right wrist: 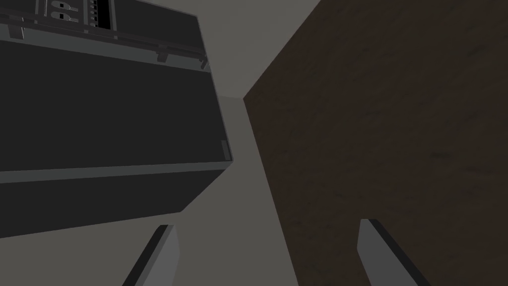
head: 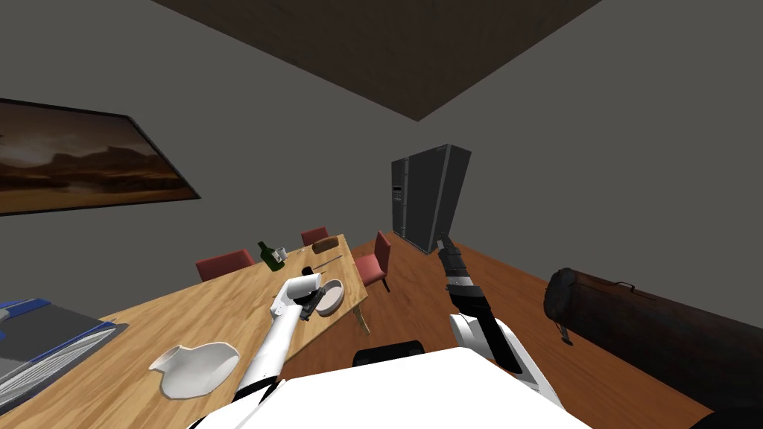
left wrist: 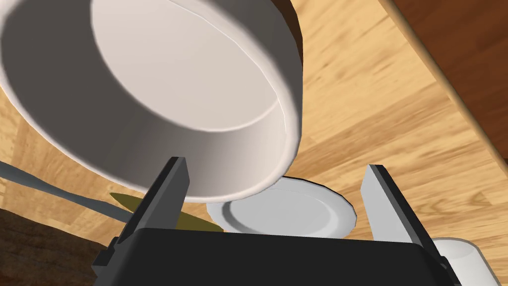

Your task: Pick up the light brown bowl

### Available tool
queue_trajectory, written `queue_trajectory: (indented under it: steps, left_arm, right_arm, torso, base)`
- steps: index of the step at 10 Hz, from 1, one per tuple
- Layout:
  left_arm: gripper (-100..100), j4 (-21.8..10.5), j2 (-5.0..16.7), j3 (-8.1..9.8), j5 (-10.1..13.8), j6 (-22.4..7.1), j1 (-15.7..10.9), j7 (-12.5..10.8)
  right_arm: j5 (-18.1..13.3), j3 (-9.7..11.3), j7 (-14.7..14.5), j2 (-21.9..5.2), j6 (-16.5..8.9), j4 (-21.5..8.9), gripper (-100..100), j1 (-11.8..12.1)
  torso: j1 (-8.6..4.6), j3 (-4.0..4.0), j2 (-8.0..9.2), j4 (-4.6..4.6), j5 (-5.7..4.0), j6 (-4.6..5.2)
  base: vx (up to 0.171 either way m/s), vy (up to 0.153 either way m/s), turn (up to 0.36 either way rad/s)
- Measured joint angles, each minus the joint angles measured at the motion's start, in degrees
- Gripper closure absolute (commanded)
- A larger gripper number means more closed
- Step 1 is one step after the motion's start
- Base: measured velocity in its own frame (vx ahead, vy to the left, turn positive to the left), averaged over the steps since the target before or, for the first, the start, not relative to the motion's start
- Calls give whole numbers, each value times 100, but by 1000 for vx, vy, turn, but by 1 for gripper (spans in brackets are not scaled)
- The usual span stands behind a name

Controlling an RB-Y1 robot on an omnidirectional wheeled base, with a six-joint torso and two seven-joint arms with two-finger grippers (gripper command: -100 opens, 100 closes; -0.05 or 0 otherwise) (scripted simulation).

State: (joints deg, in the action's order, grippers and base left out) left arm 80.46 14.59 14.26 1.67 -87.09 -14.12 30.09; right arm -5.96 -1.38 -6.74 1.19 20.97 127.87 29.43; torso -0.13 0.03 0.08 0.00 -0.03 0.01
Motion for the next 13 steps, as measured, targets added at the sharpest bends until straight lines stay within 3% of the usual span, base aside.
queue_trajectory:
  steps: [8, 9, 13]
  left_arm:
    - [-100, -1153, 836, 698, 631, 830, 99, 351]
    - [100, -1161, 843, 708, 640, 851, 107, 361]
    - [100, -1161, 840, 702, 638, 846, 108, 366]
  right_arm:
    - [0, 0, 0, 0, 0, 0, 0, 1]
    - [0, -1, 0, 0, 0, 0, 0, 1]
    - [0, -1, 0, -1, 0, 0, 0, 1]
  torso:
    - [-4, 3, 3, 2, -2, -2]
    - [6, 1, 0, 1, 0, -4]
    - [18, -1, -6, 2, 3, -6]
  base:
    - [-19, -55, -121]
    - [0, 0, 0]
    - [0, 0, -3]
